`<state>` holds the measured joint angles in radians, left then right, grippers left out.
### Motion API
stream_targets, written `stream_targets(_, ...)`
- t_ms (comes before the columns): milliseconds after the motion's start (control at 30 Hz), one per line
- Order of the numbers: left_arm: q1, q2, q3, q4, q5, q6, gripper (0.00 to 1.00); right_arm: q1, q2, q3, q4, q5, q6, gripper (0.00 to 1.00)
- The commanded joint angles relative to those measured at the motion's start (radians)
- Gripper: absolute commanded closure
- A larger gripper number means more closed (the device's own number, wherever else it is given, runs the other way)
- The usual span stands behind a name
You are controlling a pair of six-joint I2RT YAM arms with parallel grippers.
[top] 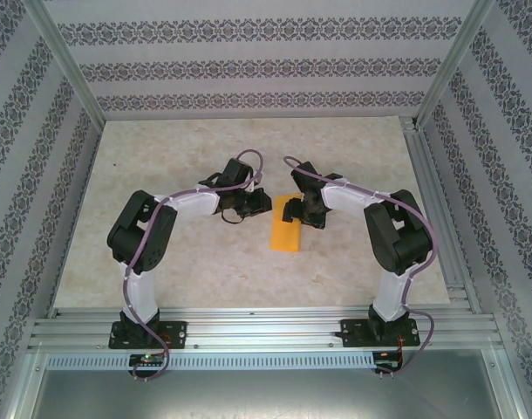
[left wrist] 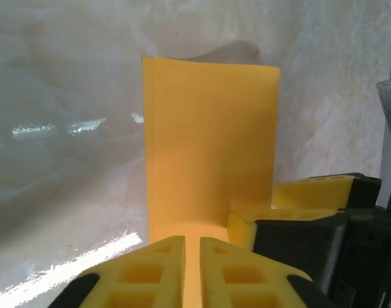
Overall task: Fold a paper plane with a square sheet of paper (pick it up from the middle)
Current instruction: Hold the square sheet of paper at the center of the table.
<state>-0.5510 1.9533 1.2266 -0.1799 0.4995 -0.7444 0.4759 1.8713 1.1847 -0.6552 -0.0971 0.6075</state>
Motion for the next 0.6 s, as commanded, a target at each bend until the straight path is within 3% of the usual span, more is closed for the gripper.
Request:
stream_targets(0, -0.019, 0.035, 0.037, 0.013, 0.039, -0.031, 0.88, -0.002, 0.026, -0.003, -0.035, 0.039, 0.007, 0.26)
stream_targets(567, -0.058, 0.133, 0.075, 0.020, 0.059, -0.058, 0.95, -0.002, 0.031, -0.004, -0.034, 0.039, 0.009, 0.26)
